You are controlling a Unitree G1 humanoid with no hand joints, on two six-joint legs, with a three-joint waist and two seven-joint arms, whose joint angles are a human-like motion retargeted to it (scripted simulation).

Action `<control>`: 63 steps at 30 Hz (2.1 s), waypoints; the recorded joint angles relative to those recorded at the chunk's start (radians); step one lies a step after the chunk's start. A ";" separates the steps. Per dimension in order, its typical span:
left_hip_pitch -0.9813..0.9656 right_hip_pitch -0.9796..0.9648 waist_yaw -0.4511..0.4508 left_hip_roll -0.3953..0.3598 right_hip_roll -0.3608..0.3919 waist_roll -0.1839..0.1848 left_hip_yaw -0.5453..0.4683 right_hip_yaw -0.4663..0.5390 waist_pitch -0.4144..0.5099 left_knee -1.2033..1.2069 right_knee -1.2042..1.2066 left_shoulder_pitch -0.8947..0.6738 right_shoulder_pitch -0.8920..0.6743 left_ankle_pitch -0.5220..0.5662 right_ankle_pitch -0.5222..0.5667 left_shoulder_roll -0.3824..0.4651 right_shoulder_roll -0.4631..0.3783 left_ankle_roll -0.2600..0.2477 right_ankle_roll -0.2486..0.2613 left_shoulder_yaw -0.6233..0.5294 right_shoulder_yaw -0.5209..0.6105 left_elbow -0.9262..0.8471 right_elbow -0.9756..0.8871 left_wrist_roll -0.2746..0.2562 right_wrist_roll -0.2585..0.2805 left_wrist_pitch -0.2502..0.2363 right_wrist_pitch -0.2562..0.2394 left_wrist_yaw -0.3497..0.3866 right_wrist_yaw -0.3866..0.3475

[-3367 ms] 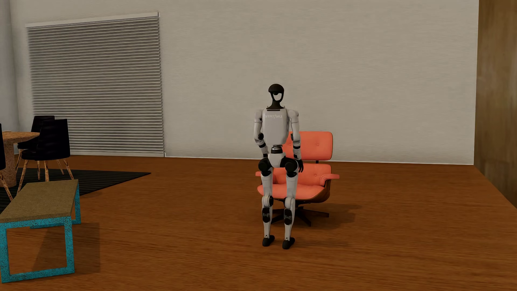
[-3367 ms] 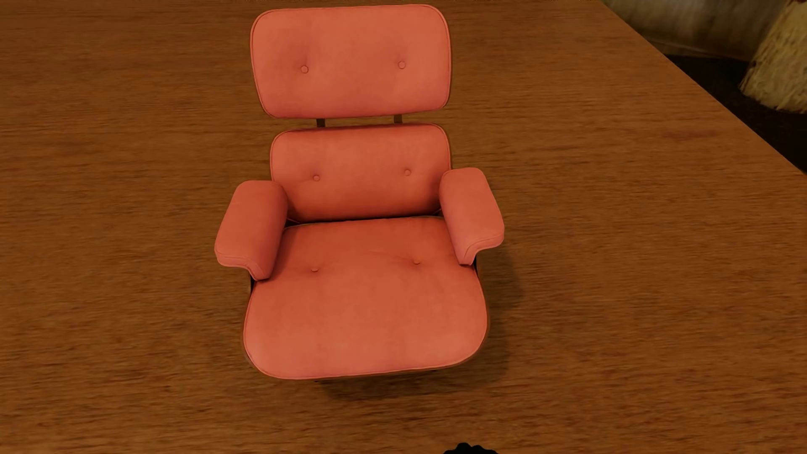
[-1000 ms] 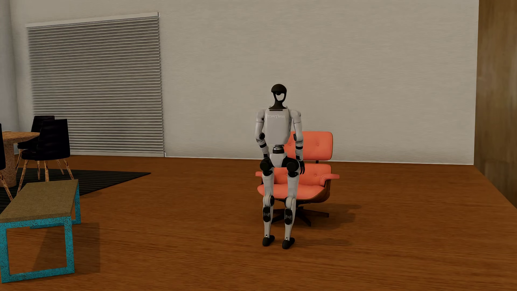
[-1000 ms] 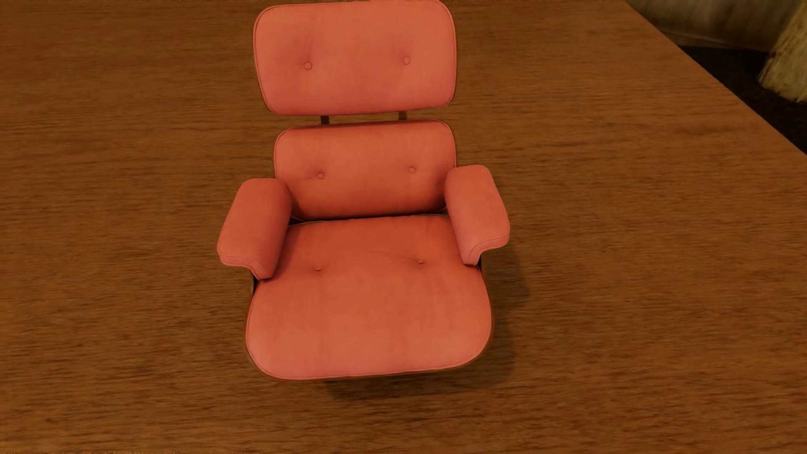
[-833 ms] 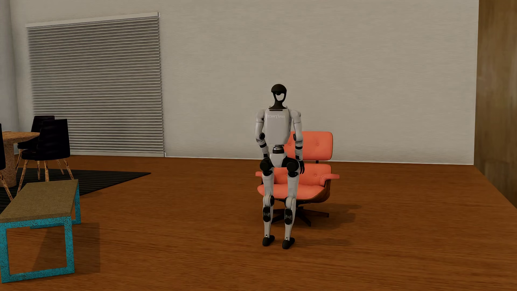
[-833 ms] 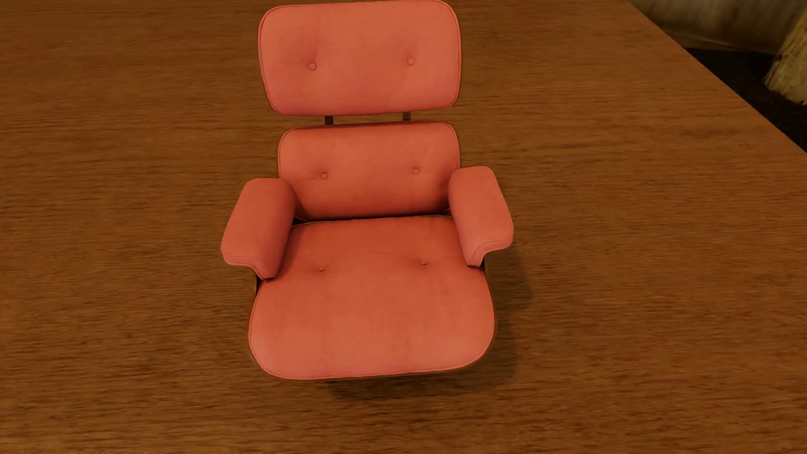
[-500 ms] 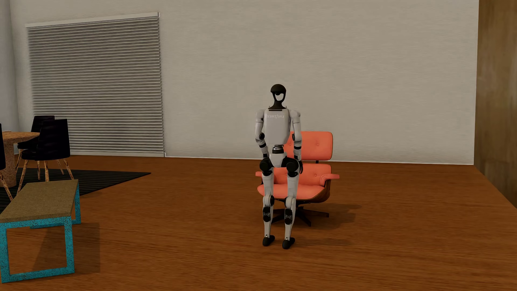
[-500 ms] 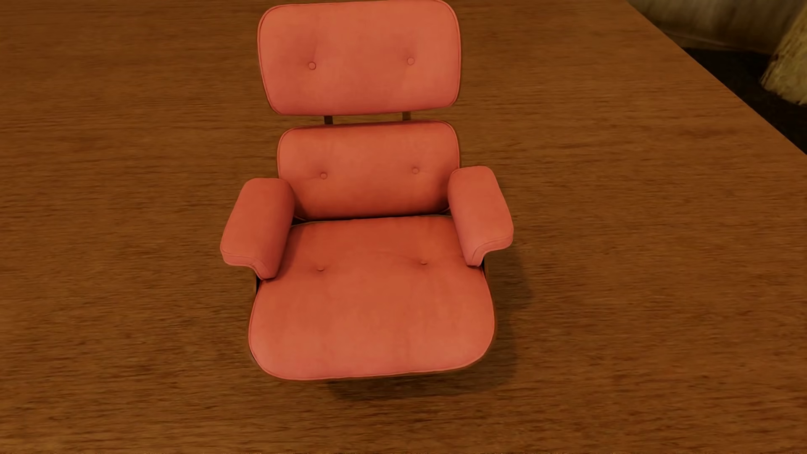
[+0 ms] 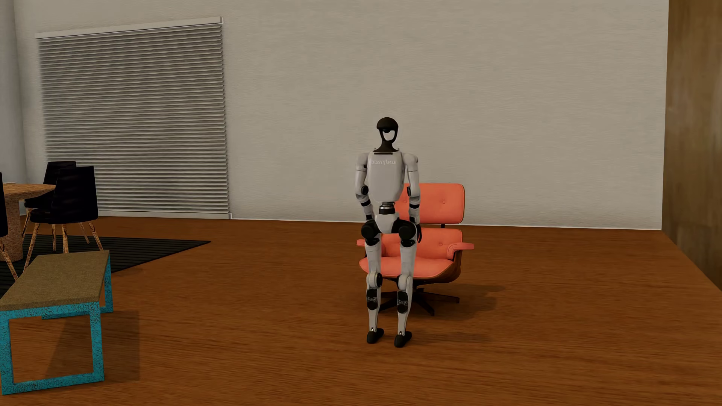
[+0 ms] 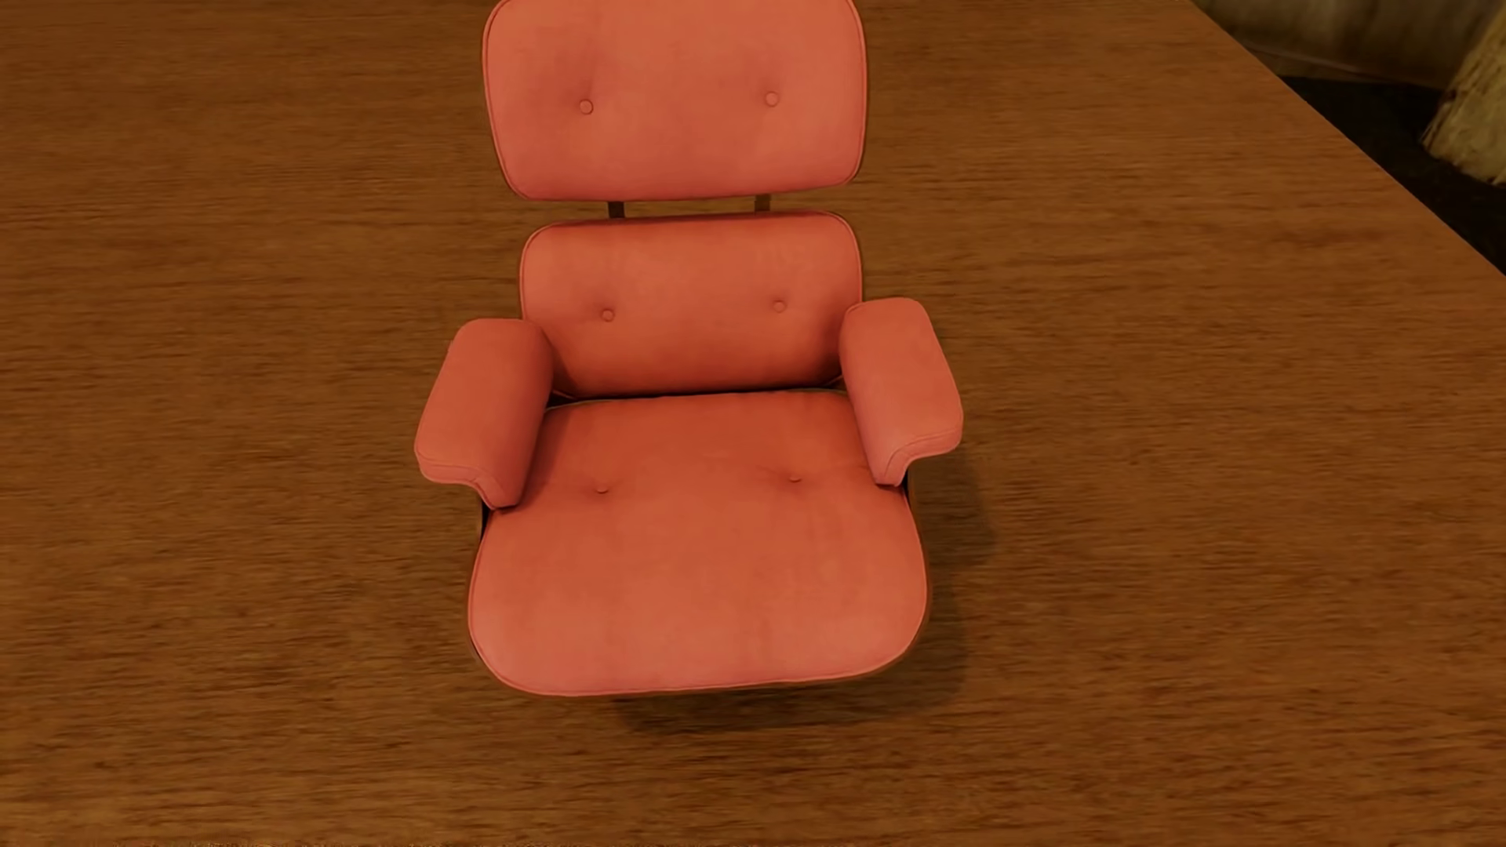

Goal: Approach the armchair

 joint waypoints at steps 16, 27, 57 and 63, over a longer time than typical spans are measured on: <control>0.000 0.000 0.005 -0.012 -0.011 -0.001 -0.017 -0.021 -0.003 -0.006 0.001 0.005 -0.008 0.011 -0.004 0.015 -0.012 0.001 0.003 -0.021 0.034 0.000 0.004 0.000 0.008 -0.003 -0.012 0.007 0.009; -0.011 0.002 0.005 -0.018 -0.016 0.000 -0.038 -0.046 0.001 0.005 -0.001 0.010 -0.018 0.015 -0.006 0.011 -0.030 0.001 0.000 -0.031 0.037 -0.012 0.011 -0.007 0.019 0.019 -0.010 0.008 0.003; -0.024 0.009 0.018 -0.030 -0.024 0.003 -0.077 -0.089 0.010 0.030 0.005 0.004 -0.031 0.017 -0.019 -0.002 -0.012 -0.011 -0.009 0.020 0.040 -0.017 0.004 -0.001 0.022 0.008 -0.005 0.021 0.007; -0.026 0.009 0.014 -0.032 -0.026 0.003 -0.082 -0.094 0.007 0.033 0.010 0.004 -0.021 0.018 -0.021 0.001 -0.020 -0.011 -0.009 0.009 0.045 -0.009 0.007 0.000 0.021 0.008 -0.004 0.022 0.005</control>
